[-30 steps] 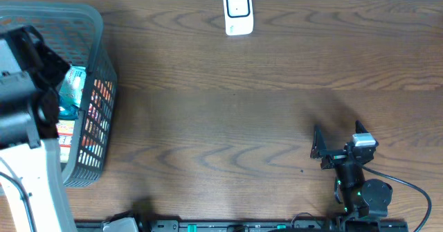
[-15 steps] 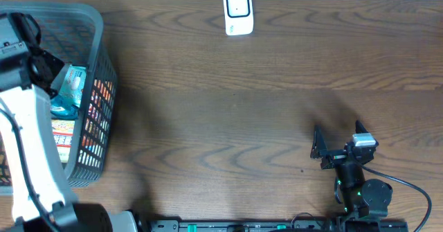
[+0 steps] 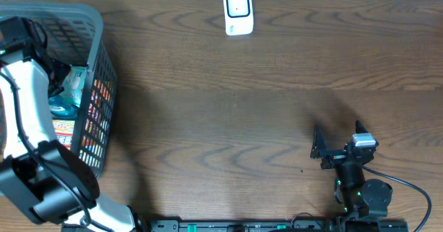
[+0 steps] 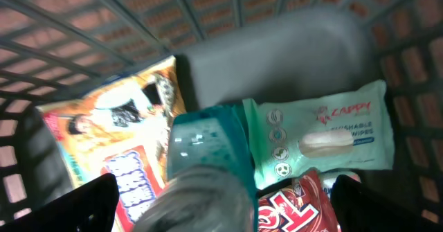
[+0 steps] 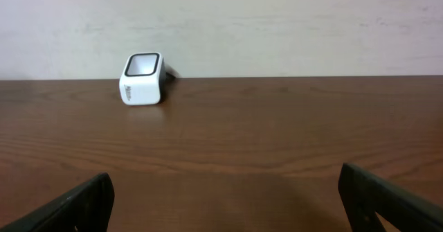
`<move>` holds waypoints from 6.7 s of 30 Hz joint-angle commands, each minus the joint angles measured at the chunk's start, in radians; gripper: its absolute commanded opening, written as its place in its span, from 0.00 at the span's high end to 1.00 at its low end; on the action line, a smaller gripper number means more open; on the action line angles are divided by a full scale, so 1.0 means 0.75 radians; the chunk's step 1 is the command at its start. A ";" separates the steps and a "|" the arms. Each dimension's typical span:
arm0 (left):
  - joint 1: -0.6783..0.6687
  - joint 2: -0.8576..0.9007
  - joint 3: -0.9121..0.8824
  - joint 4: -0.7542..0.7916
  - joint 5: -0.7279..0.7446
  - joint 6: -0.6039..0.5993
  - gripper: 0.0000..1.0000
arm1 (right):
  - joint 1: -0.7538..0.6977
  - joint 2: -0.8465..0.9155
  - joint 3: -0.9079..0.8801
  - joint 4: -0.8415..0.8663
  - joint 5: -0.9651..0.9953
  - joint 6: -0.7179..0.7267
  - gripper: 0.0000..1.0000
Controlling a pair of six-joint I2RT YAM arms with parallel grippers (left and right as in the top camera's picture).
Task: Scan the item barcode
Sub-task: 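Grasp the teal mouthwash bottle with the left gripper and lift it, then carry the bottle toward the scanner and lower it onto the table, then release the bottle and withdraw the left gripper to the basket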
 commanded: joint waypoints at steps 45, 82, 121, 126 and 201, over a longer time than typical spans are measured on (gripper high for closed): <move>0.006 -0.780 -0.038 0.168 0.156 0.029 0.81 | 0.008 -0.006 -0.002 -0.006 0.006 -0.011 0.01; -1.009 -0.576 -0.039 0.149 0.671 0.205 0.81 | 0.008 -0.006 -0.002 -0.006 0.006 -0.011 0.01; -1.533 0.088 -0.103 0.251 0.262 0.038 0.81 | 0.008 -0.006 -0.002 -0.006 0.006 -0.011 0.01; -1.585 0.089 -0.181 0.339 0.252 0.004 0.81 | 0.008 -0.006 -0.002 -0.006 0.006 -0.011 0.01; -1.594 -0.376 -0.350 0.284 0.234 0.082 0.06 | 0.008 -0.006 -0.002 -0.006 0.006 -0.011 0.01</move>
